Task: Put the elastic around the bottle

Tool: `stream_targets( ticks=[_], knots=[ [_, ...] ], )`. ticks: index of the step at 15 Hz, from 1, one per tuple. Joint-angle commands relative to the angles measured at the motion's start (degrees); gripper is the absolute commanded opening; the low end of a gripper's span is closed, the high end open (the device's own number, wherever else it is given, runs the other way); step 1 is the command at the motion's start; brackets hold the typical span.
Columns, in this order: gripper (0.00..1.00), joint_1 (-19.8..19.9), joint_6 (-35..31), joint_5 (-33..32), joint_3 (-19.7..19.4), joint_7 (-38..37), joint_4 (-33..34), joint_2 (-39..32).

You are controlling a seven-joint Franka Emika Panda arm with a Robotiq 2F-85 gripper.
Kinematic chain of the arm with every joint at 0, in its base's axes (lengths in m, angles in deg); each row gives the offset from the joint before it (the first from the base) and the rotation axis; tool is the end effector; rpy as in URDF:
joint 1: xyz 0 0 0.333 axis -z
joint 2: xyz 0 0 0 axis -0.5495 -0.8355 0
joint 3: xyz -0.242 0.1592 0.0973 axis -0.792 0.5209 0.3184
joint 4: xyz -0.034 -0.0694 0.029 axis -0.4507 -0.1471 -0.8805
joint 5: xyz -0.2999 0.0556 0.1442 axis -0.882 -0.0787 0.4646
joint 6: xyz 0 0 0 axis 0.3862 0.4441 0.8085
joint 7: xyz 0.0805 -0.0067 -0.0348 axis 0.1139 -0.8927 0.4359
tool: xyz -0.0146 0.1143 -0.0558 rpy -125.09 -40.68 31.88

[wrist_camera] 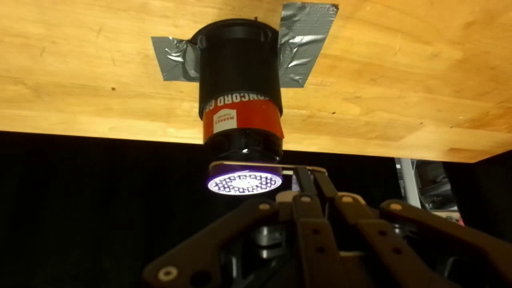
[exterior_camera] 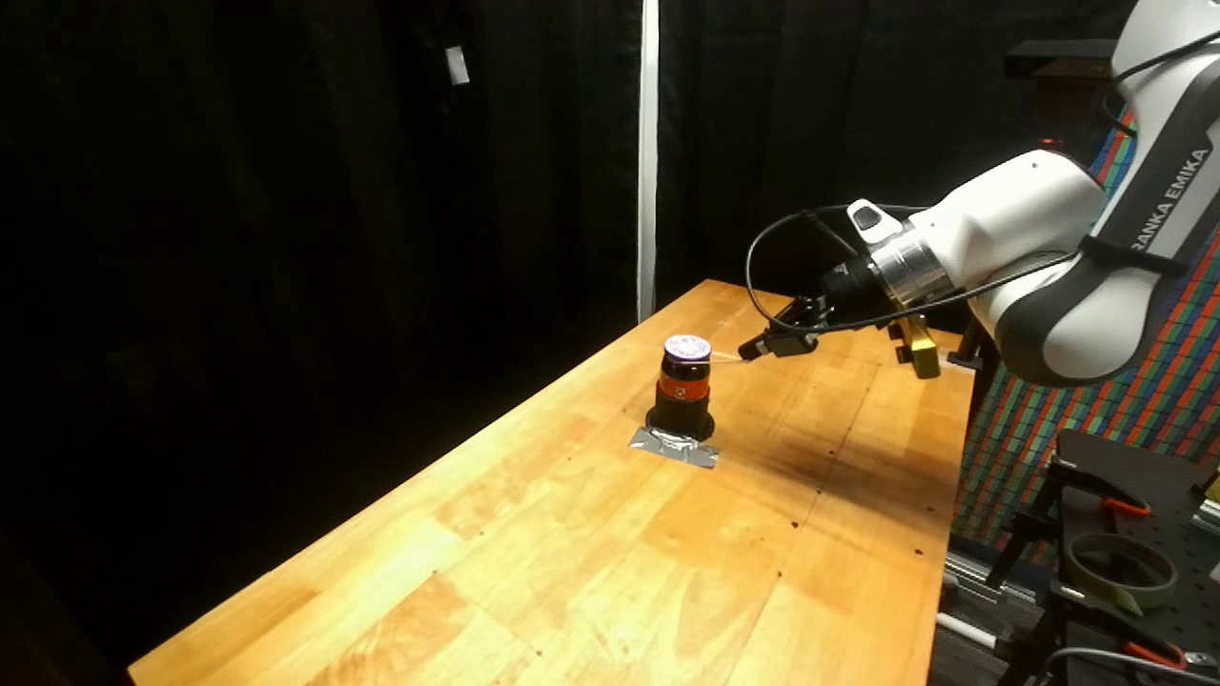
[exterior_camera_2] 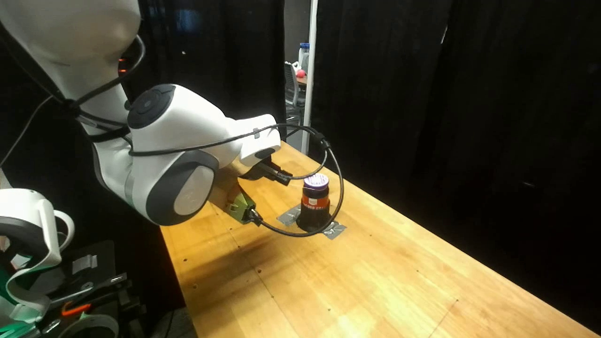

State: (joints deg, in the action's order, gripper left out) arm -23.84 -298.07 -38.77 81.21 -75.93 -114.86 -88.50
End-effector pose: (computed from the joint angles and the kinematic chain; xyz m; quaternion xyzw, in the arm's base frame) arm 0.4579 0.0792 0.2866 -0.8899 -0.1579 -0.4177 0.0931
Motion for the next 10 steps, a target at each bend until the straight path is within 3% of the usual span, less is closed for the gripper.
stream_targets(
  ticks=[1,5,6,8,10],
  knots=[
    [0.10,-2.1,-6.9,-1.2,-3.1,0.7,0.5,-1.4],
    [0.13,-3.2,-8.9,-2.4,-4.3,0.1,0.7,-2.3],
    [0.37,-3.1,-4.9,-3.3,-4.2,-1.1,0.5,-1.1],
    [0.39,-0.2,7.7,-7.9,-2.0,-5.1,0.1,2.2],
    [0.52,0.2,17.3,-10.3,-1.9,-8.1,-0.2,4.0]
  ],
)
